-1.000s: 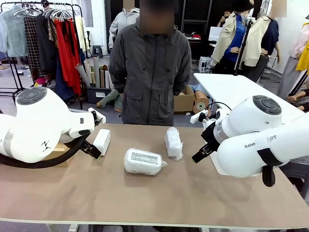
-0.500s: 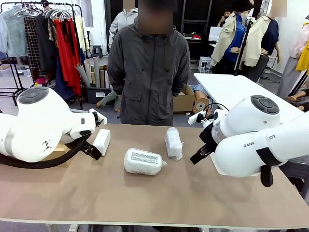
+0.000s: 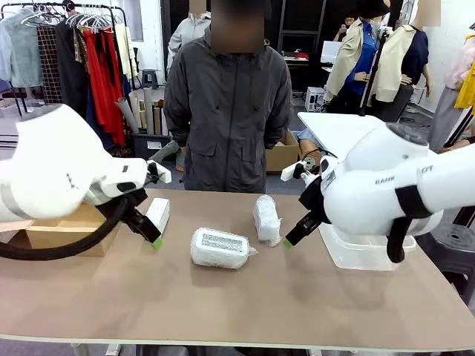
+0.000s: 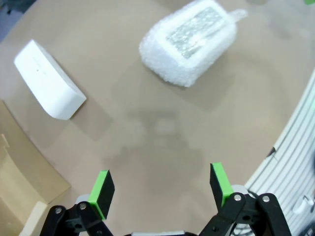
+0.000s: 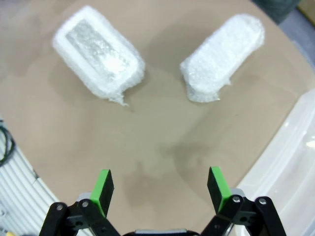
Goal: Separate and place wrapped and unwrapped clocks.
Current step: Pick up the Digital clock indicated by the person.
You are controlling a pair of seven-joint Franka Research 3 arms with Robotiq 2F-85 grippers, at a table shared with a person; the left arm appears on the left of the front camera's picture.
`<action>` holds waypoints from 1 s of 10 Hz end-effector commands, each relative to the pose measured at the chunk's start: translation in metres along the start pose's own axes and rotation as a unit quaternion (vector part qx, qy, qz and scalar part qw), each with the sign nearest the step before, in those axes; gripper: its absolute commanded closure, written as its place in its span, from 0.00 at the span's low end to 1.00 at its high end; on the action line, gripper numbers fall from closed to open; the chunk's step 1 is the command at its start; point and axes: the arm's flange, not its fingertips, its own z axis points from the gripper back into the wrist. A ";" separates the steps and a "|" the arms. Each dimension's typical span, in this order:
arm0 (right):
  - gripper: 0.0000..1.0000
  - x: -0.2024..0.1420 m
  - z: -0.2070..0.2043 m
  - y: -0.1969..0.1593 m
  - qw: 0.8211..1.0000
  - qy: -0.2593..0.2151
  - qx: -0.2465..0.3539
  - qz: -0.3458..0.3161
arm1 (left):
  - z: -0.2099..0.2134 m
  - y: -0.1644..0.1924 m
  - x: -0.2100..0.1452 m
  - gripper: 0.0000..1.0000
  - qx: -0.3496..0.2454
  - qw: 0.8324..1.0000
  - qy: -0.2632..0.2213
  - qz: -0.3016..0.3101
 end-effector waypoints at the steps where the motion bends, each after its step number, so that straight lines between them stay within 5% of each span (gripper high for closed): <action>1: 0.00 0.004 0.018 -0.018 0.997 0.015 0.054 0.054 | 0.017 0.024 -0.005 0.00 -0.026 0.998 -0.006 -0.054; 6: 0.00 0.005 0.036 -0.055 0.974 -0.039 0.147 0.169 | 0.031 0.043 -0.006 0.00 -0.064 0.963 -0.091 -0.244; 10: 0.00 0.004 0.043 -0.046 0.978 -0.035 0.124 0.163 | 0.040 0.035 -0.005 0.00 -0.051 0.968 -0.076 -0.235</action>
